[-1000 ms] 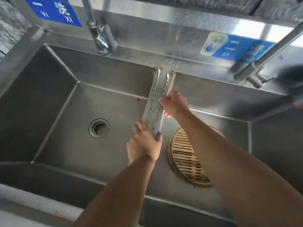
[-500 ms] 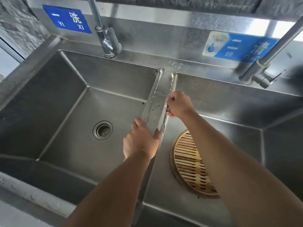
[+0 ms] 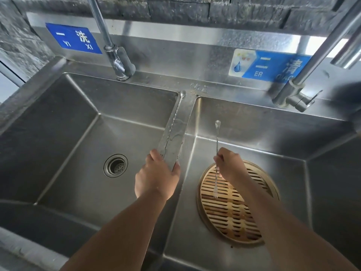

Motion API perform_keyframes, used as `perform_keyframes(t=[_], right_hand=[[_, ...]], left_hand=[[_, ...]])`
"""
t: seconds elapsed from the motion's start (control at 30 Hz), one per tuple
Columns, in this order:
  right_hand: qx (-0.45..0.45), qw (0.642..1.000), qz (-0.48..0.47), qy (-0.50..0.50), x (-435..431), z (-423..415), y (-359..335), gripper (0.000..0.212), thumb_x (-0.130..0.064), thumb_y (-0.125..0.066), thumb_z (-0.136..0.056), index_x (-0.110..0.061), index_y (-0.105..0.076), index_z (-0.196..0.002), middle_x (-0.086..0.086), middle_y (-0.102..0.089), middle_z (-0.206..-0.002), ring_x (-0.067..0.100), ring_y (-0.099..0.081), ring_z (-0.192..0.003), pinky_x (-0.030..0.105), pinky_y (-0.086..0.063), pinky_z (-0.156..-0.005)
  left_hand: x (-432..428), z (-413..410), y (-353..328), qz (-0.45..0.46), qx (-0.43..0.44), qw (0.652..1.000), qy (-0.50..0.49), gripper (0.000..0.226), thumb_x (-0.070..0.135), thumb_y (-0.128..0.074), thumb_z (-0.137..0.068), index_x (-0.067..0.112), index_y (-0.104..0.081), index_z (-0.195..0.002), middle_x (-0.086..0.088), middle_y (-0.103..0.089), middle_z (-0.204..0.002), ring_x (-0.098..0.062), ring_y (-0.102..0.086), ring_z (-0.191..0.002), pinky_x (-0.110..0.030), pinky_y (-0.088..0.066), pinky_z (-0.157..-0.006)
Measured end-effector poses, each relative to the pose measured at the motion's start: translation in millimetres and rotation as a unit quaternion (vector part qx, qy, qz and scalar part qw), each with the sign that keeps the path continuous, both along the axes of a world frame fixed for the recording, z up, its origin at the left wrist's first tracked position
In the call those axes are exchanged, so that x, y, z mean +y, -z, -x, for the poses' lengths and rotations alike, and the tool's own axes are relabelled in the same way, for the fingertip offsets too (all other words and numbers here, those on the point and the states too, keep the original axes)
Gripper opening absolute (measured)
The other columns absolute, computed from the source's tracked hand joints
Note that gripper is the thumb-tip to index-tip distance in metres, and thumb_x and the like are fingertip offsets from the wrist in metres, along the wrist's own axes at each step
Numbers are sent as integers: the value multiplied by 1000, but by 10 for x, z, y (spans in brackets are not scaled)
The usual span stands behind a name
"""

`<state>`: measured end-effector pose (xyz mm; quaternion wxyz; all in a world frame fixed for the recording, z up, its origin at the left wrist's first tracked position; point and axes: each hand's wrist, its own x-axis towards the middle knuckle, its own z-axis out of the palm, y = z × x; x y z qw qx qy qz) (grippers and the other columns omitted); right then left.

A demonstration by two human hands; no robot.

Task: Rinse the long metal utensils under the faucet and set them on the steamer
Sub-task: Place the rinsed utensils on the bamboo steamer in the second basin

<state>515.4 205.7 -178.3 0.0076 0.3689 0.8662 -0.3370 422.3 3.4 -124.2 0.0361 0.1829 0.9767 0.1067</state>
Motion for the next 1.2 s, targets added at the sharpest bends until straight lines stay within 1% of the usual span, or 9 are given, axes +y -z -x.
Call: perform_keyframes(t=[0.1,0.2,0.6,0.67,0.77,0.9,1.0,1.13,1.2], right_hand=[[-26,1000,-15,-3,14,-188,201,21,-26,-44,-103,-18,-55,-87,1,-65,-76,15,-66,-64,32,-58,-56],[-46,999,-6,-3,29,-356,380,25,-22,-45,-102,-18,-53,-79,2,-64,-71,12,-63,-60,22,-47,-47],[-102,995,20,6,56,-962,857,28,-21,-53,-100,-31,-47,-75,-5,-60,-69,6,-59,-58,14,-39,-49],[-117,993,29,-5,54,-1038,940,22,-20,-52,-100,-28,-50,-79,-5,-60,-71,8,-58,-60,17,-41,-51],[-128,991,35,20,64,-1116,1068,13,-21,-48,-99,-14,-57,-93,1,-58,-77,16,-54,-68,29,-43,-62],[-120,989,71,45,10,-1238,1182,19,-23,-41,-101,-12,-56,-100,1,-57,-74,18,-56,-65,27,-47,-57],[-126,989,56,45,-11,-1268,1245,15,-21,-43,-101,-13,-55,-97,5,-62,-78,23,-60,-70,38,-52,-66],[-143,990,-7,6,-1,-1258,1253,16,-15,-51,-99,-24,-55,-85,-7,-61,-72,9,-57,-63,22,-44,-55],[-140,990,-9,6,32,-1284,1260,19,-17,-49,-100,-24,-56,-83,-7,-61,-71,8,-59,-63,21,-42,-53]], left_hand=[[7,1,-8,5,-3,1000,-1,55,63,-46,-83,15,-37,-108,-6,-60,-107,-37,-66,-87,-36,-37,-62],[1,-3,-10,3,-9,1000,0,54,63,-47,-84,14,-37,-107,-6,-59,-107,-38,-66,-87,-35,-38,-62],[10,-2,-45,1,-16,1000,-3,55,61,-51,-84,13,-38,-108,-8,-59,-111,-42,-64,-88,-40,-41,-65],[13,-4,-50,0,-18,1000,-6,56,61,-51,-84,13,-38,-109,-8,-59,-112,-42,-63,-89,-40,-42,-66],[19,-7,-46,-2,-22,1000,-11,54,62,-51,-83,15,-37,-106,-7,-59,-111,-42,-63,-89,-40,-42,-66],[16,2,-38,0,-19,1000,-15,54,63,-51,-82,16,-37,-106,-7,-60,-111,-41,-63,-89,-41,-43,-67],[19,7,-34,-1,-14,1000,-15,54,64,-51,-82,16,-37,-105,-7,-60,-110,-40,-63,-87,-39,-42,-65],[19,6,-40,-3,-17,1000,-17,53,64,-51,-81,17,-36,-103,-7,-60,-108,-40,-63,-86,-39,-43,-64],[19,2,-40,-6,-18,1000,-18,53,63,-52,-81,17,-36,-103,-7,-61,-108,-40,-62,-87,-38,-42,-65]])
